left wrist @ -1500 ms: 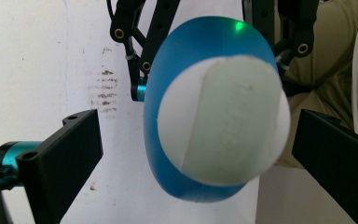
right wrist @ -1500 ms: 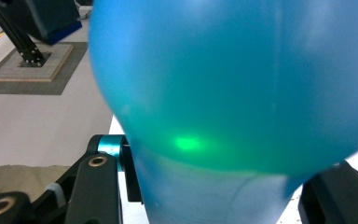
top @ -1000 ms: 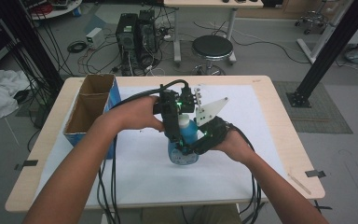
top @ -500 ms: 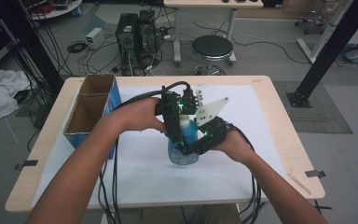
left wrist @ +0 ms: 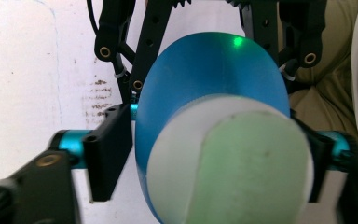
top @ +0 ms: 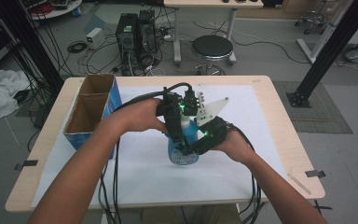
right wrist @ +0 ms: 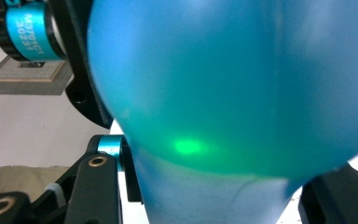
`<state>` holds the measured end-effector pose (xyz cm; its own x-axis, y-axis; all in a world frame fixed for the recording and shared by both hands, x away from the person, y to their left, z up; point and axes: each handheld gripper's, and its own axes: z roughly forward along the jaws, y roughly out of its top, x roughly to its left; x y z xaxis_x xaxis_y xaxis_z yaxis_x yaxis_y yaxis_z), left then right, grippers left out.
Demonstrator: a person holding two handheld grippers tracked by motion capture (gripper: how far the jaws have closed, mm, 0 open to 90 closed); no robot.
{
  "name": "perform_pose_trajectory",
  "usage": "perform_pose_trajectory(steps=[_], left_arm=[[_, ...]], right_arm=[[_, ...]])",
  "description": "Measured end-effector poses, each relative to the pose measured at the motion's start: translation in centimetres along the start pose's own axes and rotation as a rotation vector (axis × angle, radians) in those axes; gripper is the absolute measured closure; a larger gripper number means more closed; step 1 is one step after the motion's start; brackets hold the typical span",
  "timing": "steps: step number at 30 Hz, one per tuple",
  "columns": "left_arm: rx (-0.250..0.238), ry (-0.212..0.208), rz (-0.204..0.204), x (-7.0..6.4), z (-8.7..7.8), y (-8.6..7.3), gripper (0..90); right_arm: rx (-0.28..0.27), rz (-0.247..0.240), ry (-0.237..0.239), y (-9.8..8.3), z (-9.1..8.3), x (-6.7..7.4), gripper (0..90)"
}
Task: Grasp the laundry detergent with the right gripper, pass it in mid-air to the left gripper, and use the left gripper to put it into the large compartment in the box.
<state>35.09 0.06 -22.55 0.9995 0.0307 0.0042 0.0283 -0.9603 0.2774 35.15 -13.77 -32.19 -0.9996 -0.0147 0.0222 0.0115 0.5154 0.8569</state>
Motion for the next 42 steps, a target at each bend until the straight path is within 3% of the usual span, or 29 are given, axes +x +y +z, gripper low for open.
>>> perform_pose_trajectory(steps=[6,7,13,24,29,32,34,35,37,39,40,42], left_arm=[[-0.004,0.009,0.004,-0.1,0.0,0.1,29.7],[-0.007,0.003,0.007,-0.1,0.0,0.1,34.1],[-0.010,0.003,0.019,-0.3,0.0,0.1,37.5],[-0.016,0.015,0.052,-0.8,-0.4,0.2,38.1],[-0.016,0.018,0.049,-0.8,-1.0,0.2,38.1],[-0.014,0.025,0.037,-0.7,-1.3,-0.1,38.1],[-0.010,0.033,0.028,-0.6,-1.4,-0.4,38.1],[-0.010,0.037,0.024,-0.5,-1.5,-0.5,38.1],[-0.012,0.040,0.009,-0.4,-1.6,-0.8,38.0],[-0.010,0.045,0.001,-0.2,-1.7,-1.0,38.0],[-0.008,0.046,-0.006,-0.2,-1.7,-1.1,38.0],[-0.004,0.050,-0.011,-0.1,-1.8,-1.3,38.0]], right_arm=[[-0.002,0.000,0.002,0.0,0.1,0.0,44.8],[-0.004,-0.001,0.003,0.0,0.1,0.0,44.8],[-0.003,-0.004,0.003,0.0,0.0,0.1,44.9],[-0.011,-0.023,0.000,0.1,-0.2,0.3,43.8],[0.045,-0.035,-0.009,0.0,-0.8,0.5,23.8],[0.064,-0.012,-0.003,-0.3,-1.8,0.5,22.2],[0.081,-0.004,-0.018,-0.5,-2.5,0.5,18.8],[0.097,-0.002,-0.038,-0.6,-2.9,0.5,11.1],[0.144,0.019,-0.105,-0.8,-3.5,0.5,11.5],[0.174,0.043,-0.113,-1.1,-4.2,0.3,11.4],[0.191,0.041,-0.154,-1.2,-4.5,0.3,11.4],[0.207,0.029,-0.177,-1.4,-5.2,0.3,11.4]])
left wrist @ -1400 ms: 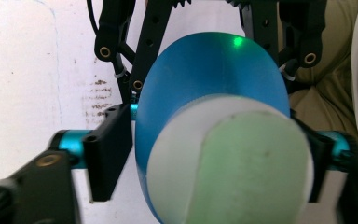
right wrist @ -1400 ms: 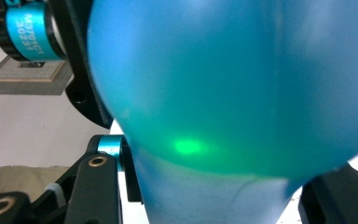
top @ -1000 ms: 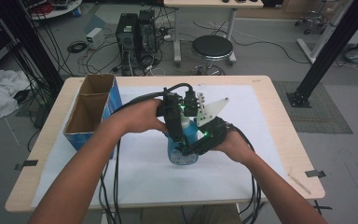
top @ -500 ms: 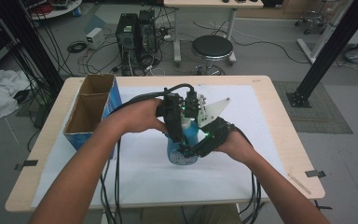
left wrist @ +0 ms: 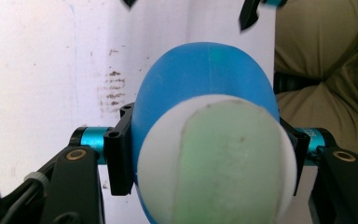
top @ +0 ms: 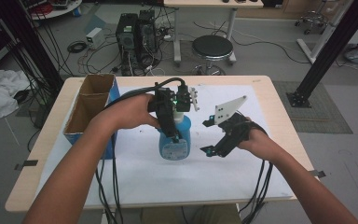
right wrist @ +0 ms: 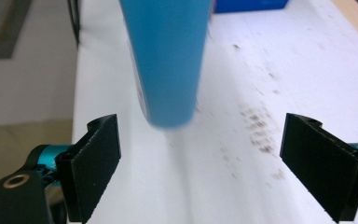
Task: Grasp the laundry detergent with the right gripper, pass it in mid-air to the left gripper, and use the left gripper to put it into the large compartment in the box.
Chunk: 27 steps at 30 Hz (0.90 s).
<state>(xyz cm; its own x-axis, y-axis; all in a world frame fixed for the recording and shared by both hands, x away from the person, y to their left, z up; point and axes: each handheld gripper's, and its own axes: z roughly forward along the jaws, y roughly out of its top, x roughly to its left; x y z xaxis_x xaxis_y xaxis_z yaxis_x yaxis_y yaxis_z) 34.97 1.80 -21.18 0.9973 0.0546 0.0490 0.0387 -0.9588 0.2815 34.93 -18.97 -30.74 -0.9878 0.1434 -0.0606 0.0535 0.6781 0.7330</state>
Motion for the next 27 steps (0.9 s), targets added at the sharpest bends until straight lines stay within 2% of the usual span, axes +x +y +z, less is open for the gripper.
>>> perform_pose_trajectory(steps=[9,11,13,14,15,17,18,20,22,24,27], left_arm=[[0.009,0.008,-0.032,0.4,-0.2,-0.6,38.0],[0.008,0.013,-0.040,0.6,-0.3,-0.7,38.0],[0.007,0.020,-0.045,0.7,-0.4,-0.8,37.9],[0.009,0.024,-0.051,0.7,-0.5,-0.9,38.0],[0.009,0.030,-0.056,0.8,-0.6,-0.9,38.0],[0.008,0.039,-0.066,0.9,-0.8,-1.0,38.0],[0.010,0.042,-0.070,1.0,-0.9,-1.1,38.0],[0.009,0.049,-0.081,1.1,-1.1,-1.2,38.0],[0.006,0.057,-0.094,1.3,-1.4,-1.3,38.0],[0.012,0.066,-0.108,1.4,-1.7,-1.3,38.0],[0.019,0.078,-0.128,1.8,-2.6,-1.4,38.0]], right_arm=[[0.092,0.056,-0.021,-0.5,-2.3,-0.6,11.4],[0.108,0.056,-0.006,-0.5,-2.6,-0.6,11.3],[0.131,0.082,-0.010,-0.6,-3.0,-0.7,10.7],[0.146,0.086,-0.017,-0.7,-3.1,-0.8,8.9],[0.161,0.097,-0.020,-0.9,-3.2,-0.9,1.4],[0.199,0.134,-0.030,-1.2,-3.6,-1.3,0.6],[0.210,0.136,-0.022,-1.3,-3.8,-1.4,0.7],[0.217,0.136,-0.054,-1.6,-4.4,-1.6,0.7],[0.234,0.145,-0.031,-1.9,-5.0,-1.8,0.9],[0.249,0.140,-0.045,-2.1,-5.7,-2.1,0.9],[0.326,0.142,-0.087,-2.4,-6.7,-2.7,0.9]])
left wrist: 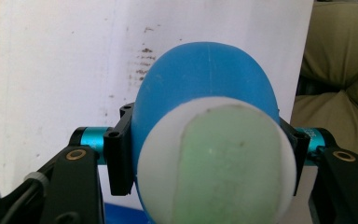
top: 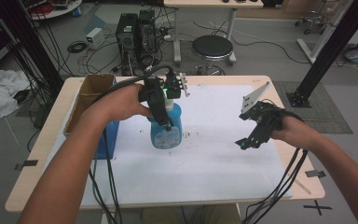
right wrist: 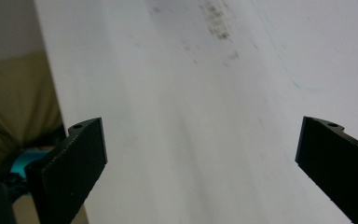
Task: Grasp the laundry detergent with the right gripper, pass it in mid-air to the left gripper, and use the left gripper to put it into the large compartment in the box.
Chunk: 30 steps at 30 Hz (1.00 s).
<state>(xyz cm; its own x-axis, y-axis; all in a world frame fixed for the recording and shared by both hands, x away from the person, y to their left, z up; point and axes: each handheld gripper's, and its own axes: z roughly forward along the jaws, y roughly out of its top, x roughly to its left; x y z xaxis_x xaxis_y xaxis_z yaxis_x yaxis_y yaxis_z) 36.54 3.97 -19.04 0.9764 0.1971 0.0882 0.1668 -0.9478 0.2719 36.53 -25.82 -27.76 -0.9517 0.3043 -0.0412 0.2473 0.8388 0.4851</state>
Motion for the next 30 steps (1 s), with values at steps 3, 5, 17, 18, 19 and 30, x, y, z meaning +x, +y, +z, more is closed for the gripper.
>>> perform_pose_trajectory(steps=[3,5,17,18,19,30], left_arm=[[-0.010,0.009,-0.030,0.6,-1.0,-0.1,38.0],[-0.014,0.017,-0.058,1.0,-1.7,-0.2,38.0],[0.012,0.110,-0.296,3.2,-6.0,-1.1,38.0],[0.017,0.119,-0.314,3.3,-6.5,-1.3,38.0],[0.016,0.125,-0.332,3.5,-6.8,-1.5,38.0],[-0.038,0.166,-0.434,4.3,-11.2,-4.8,38.0]], right_arm=[[0.075,0.026,-0.015,-0.5,-0.9,-1.1,1.0],[0.102,0.037,-0.033,-0.9,-1.5,-1.8,1.0],[0.162,0.043,-0.026,-2.8,-2.5,-3.8,1.0],[0.163,0.040,-0.025,-2.8,-2.5,-3.8,1.0],[0.167,0.042,-0.020,-2.9,-2.5,-3.8,1.0],[0.160,0.041,-0.018,-2.9,-2.4,-4.3,1.0]])
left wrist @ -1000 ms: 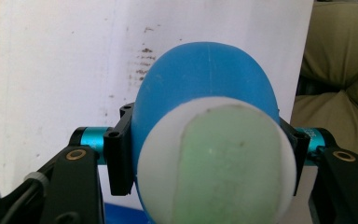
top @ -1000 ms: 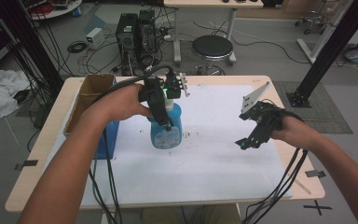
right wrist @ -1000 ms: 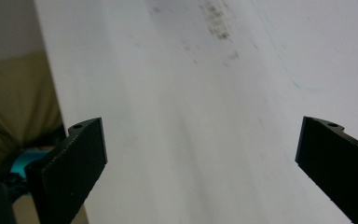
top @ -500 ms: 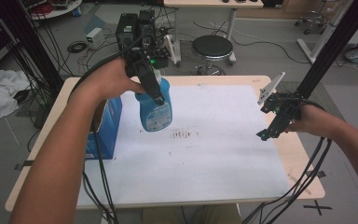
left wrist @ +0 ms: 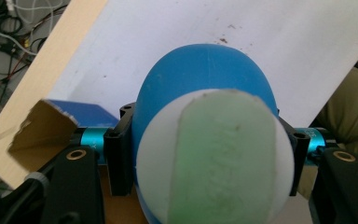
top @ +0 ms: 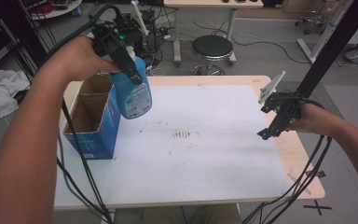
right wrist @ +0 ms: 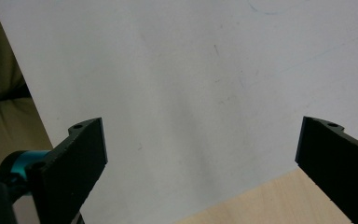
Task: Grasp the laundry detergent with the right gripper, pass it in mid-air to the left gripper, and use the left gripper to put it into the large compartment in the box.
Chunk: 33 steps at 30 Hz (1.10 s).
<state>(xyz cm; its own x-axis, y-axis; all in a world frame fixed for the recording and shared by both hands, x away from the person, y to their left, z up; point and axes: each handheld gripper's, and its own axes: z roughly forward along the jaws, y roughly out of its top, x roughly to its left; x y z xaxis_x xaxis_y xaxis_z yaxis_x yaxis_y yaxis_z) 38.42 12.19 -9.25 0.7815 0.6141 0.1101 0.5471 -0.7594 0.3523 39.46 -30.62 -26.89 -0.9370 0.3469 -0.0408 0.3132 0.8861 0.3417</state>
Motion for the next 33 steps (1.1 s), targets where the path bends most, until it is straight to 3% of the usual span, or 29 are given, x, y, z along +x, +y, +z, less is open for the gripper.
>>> perform_pose_trajectory(steps=[8,15,24,33], left_arm=[[-0.014,0.042,-0.092,2.2,-2.0,-2.3,38.0],[-0.017,0.095,-0.132,3.9,-3.1,-4.7,38.0],[0.003,0.119,-0.138,5.5,-2.8,-6.8,38.0],[0.004,0.129,-0.144,6.8,-1.2,-8.8,38.1]], right_arm=[[0.003,0.002,-0.005,0.0,0.0,-0.1,1.0],[-0.009,0.001,-0.006,0.1,0.1,-0.2,1.0],[0.002,0.004,-0.008,0.4,0.4,-0.3,1.0],[0.009,0.009,-0.009,0.6,0.6,-0.5,1.0]])
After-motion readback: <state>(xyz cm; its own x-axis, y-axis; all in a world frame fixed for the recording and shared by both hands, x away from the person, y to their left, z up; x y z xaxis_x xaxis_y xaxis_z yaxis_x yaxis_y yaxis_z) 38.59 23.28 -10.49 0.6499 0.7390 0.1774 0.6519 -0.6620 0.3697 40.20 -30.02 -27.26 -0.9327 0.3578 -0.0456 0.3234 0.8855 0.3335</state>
